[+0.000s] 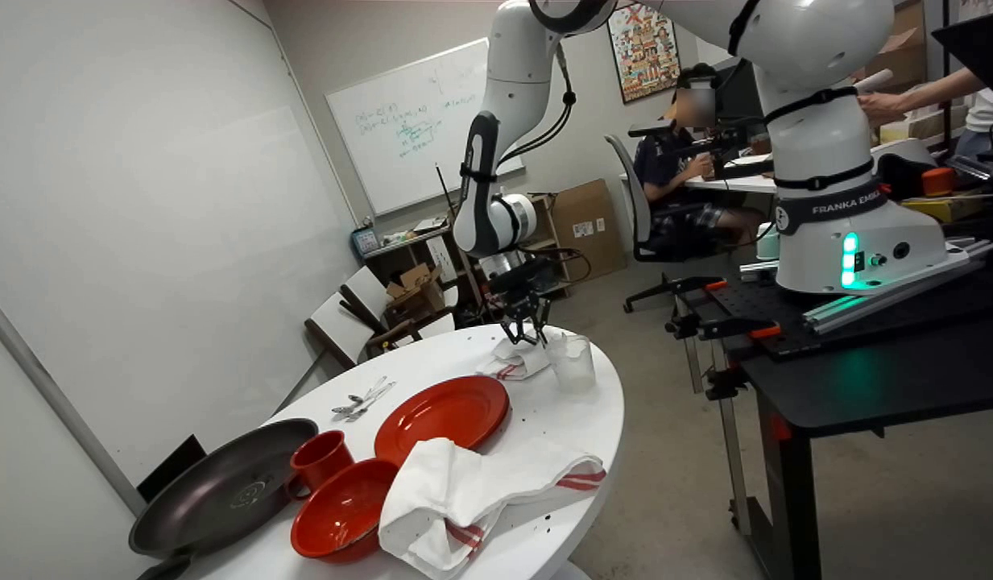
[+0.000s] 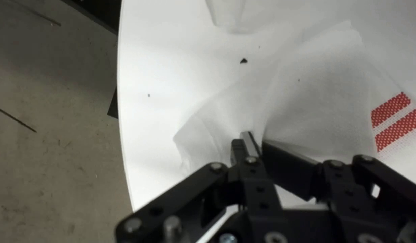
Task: Use the towel on the right to wipe the countertop
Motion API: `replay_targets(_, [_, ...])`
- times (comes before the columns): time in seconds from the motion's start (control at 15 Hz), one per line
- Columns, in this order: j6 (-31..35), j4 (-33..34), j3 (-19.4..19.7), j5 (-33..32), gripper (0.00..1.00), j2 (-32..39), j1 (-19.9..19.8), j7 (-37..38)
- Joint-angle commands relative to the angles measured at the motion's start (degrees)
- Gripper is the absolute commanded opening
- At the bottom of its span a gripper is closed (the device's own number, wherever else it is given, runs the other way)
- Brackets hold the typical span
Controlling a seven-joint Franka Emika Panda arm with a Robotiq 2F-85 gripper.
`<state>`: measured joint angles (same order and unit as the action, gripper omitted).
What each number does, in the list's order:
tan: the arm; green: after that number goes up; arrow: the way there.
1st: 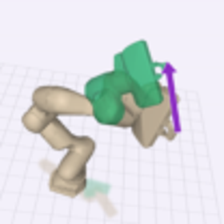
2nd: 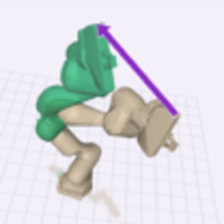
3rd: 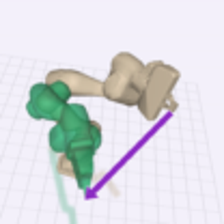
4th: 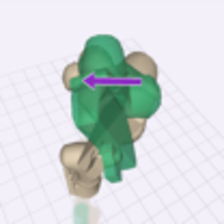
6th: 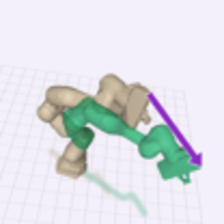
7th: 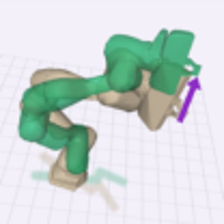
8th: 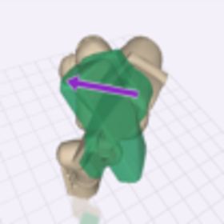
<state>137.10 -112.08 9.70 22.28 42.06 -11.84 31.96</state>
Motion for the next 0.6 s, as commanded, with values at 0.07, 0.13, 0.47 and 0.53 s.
replay_targets(0.07, [4.2, 2.3, 2.3, -4.6, 0.01, 0.0, 2.1, -3.7])
replay_targets(0.13, [4.9, 2.9, 2.3, -4.8, 0.01, 0.1, 1.9, -4.0])
replay_targets(0.47, [9.1, 4.5, 1.9, -6.3, 0.01, 0.3, 1.7, -7.6])
replay_targets(0.53, [10.1, 4.7, 2.0, -6.8, 0.01, 0.4, 1.8, -8.3])
